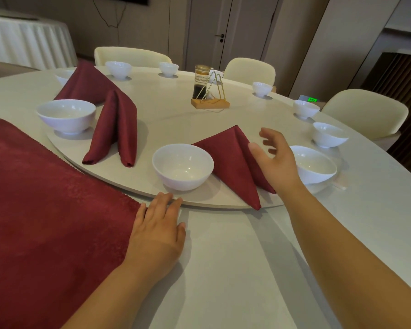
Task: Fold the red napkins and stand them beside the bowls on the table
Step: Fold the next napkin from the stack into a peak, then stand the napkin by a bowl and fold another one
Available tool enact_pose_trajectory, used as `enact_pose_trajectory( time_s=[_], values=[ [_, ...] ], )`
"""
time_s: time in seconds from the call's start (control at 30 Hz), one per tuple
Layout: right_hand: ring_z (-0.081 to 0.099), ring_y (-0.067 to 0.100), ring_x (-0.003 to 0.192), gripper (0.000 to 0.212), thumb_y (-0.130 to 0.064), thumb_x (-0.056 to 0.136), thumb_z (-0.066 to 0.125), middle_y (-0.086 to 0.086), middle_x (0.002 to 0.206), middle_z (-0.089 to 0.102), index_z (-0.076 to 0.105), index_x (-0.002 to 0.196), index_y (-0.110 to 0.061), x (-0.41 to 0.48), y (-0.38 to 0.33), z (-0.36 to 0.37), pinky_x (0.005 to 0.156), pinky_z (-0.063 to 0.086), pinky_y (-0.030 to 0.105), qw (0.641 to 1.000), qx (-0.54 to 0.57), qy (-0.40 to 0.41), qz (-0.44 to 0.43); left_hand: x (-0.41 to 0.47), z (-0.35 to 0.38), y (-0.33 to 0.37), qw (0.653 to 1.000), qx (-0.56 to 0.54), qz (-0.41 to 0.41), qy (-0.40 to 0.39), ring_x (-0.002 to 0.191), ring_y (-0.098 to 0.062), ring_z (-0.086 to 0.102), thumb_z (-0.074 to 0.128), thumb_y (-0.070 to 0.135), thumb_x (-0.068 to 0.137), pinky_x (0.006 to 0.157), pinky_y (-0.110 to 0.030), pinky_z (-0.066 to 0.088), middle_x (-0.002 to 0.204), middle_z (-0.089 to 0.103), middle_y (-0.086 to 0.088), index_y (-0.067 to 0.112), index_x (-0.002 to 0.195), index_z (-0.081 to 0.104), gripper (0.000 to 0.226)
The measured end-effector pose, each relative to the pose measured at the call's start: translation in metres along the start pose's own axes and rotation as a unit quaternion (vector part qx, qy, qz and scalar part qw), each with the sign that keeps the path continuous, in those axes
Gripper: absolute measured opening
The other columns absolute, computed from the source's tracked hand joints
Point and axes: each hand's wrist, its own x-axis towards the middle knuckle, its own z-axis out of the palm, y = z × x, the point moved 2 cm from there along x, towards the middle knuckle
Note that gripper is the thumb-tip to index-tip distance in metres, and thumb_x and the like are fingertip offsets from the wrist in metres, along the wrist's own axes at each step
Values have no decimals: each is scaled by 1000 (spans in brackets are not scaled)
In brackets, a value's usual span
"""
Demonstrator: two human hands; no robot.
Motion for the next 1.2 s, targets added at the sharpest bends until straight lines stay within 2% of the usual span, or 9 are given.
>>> enact_pose_trajectory(
  time_s=[0.13, 0.27, 0.4, 0.53, 0.7, 0.9, 1.07, 1.13, 1.2],
  values=[
    [46, 10, 115, 46, -31, 89, 57, -5, 129, 50, 45, 131, -17, 15, -19, 22, 91, 31, 16, 999, -13, -31, -15, 0, 0, 0, 1000, -8, -3, -16, 94, -30, 67, 35, 27, 74, 75, -49, 49, 100, 68, -13, 5, 97, 69, 47],
    [47, 16, 120, 42, -28, 91, 54, 2, 131, 52, 47, 131, -14, 24, -22, 39, 93, 32, 18, 997, -59, -45, -14, 0, 0, 0, 999, -3, -7, -32, 97, -31, 66, 35, 27, 75, 71, -56, 49, 101, 68, -14, 4, 98, 69, 47],
    [49, 20, 115, 38, -26, 93, 50, 5, 126, 55, 48, 128, -11, 30, -18, 47, 87, 33, 18, 996, -87, -26, -8, 1, -1, 0, 999, -4, -15, -51, 108, -25, 51, 35, 28, 75, 72, -55, 49, 103, 68, -11, 6, 99, 69, 47],
    [51, 22, 111, 35, -25, 94, 49, 7, 122, 58, 49, 125, -9, 36, -16, 49, 84, 33, 18, 995, -104, -3, -10, 2, -3, 1, 996, -6, -16, -82, 97, -27, 66, 34, 28, 74, 73, -52, 50, 102, 68, -11, 7, 98, 70, 47],
    [53, 22, 107, 33, -24, 94, 48, 8, 118, 60, 52, 122, -7, 42, -17, 46, 80, 31, 16, 991, -133, 12, -23, 1, -4, 1, 995, -3, -16, -100, 96, -27, 66, 34, 28, 75, 71, -54, 49, 102, 68, -11, 7, 98, 70, 48],
    [48, 26, 116, 48, -31, 88, 59, 8, 124, 56, 45, 129, -12, 34, -15, 47, 102, 36, 35, 991, -128, -18, -23, 2, -5, 1, 991, 1, -23, -135, 96, -28, 67, 35, 28, 74, 70, -55, 49, 102, 68, -11, 6, 98, 70, 48],
    [43, 23, 123, 60, -34, 85, 61, 4, 133, 50, 35, 136, -16, 22, -15, 39, 106, 28, 35, 989, -146, -24, -19, 3, -11, 0, 983, -16, -30, -183, 97, -26, 66, 33, 30, 74, 76, -49, 50, 104, 68, -10, 8, 99, 70, 50],
    [40, 22, 125, 61, -35, 85, 61, 2, 136, 47, 34, 137, -17, 14, -15, 33, 106, 27, 35, 988, -154, -19, -8, 6, -17, 5, 976, -39, -59, -208, 122, -24, 51, 23, 34, 80, 100, -42, 36, 131, 52, -11, 8, 123, 56, 60],
    [40, 21, 124, 62, -34, 85, 62, 2, 136, 46, 34, 137, -17, 4, -16, 27, 106, 27, 36, 986, -168, -20, -6, 7, -17, 5, 975, -24, -62, -213, 142, -13, 7, 14, 36, 94, 114, -32, 2, 154, 9, -1, 17, 146, 17, 56]
  ],
)
